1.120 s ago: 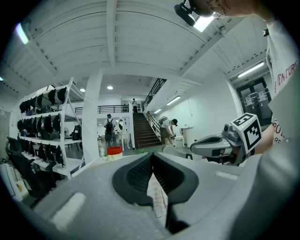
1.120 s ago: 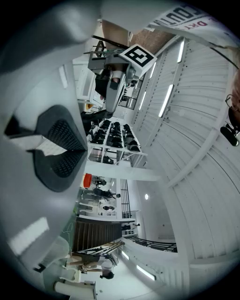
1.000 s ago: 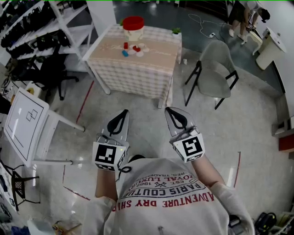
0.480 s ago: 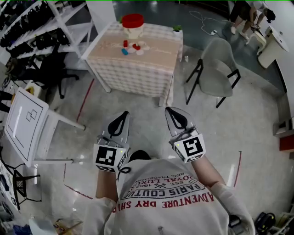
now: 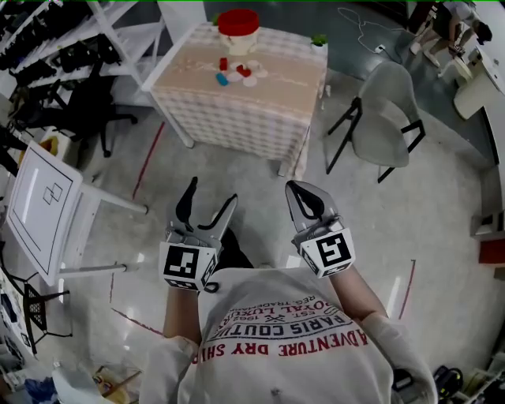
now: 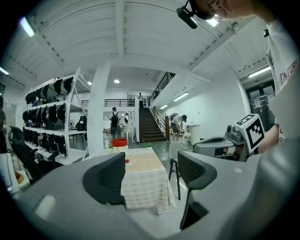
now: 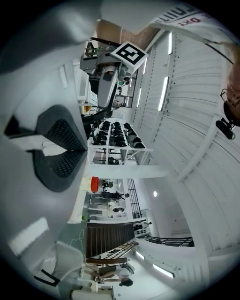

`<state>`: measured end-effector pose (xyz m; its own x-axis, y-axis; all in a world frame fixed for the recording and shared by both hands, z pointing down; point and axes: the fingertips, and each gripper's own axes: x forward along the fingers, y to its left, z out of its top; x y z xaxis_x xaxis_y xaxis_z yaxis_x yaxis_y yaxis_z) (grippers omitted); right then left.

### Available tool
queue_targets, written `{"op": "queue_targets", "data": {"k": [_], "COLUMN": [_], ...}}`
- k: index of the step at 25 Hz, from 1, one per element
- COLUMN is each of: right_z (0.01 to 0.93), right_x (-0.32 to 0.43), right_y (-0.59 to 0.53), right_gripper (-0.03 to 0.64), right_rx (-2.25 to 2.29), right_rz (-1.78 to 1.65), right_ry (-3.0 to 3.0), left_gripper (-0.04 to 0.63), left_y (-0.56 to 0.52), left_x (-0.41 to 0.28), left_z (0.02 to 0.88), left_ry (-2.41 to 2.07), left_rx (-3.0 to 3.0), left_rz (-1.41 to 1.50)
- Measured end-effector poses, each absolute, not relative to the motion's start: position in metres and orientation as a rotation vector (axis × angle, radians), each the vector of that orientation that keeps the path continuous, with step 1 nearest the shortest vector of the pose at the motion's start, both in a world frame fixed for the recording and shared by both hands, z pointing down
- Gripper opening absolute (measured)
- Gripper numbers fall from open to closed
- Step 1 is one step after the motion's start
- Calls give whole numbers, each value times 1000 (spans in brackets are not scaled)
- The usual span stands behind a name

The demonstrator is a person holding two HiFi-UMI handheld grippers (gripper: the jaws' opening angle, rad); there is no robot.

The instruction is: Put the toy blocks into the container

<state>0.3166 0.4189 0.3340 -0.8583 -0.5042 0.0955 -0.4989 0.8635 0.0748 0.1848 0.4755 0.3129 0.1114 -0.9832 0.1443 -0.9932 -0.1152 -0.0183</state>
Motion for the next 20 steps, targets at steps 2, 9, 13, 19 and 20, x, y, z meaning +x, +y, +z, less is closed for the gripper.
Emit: {"op": "queue_targets", "data": {"k": [2,9,13,19,20], "right_z": [339,354,358,357,356], "right_x": [300,220,163,93,83], "right_y": [406,346,301,234,224], "right_gripper": [0,0,0,0,0], "right_rx": [795,814,859,958,974], "right_rz": [-76,-98,-65,-20,-22], "right_ry": [-2912,-2855,-2821,-2768,-2763], "left_gripper": [350,350,350,350,350], "left_y": [463,401,357,284,273], "left_x": [169,86,22,-56,-65], "left_z": [319,334,340,346,348], "left_ry": [-2017,-1959,-1913,-1815,-1798], "left_rx": [2279,2290,2299,2351,2360], "left_rz": [191,188,202,225,228]}}
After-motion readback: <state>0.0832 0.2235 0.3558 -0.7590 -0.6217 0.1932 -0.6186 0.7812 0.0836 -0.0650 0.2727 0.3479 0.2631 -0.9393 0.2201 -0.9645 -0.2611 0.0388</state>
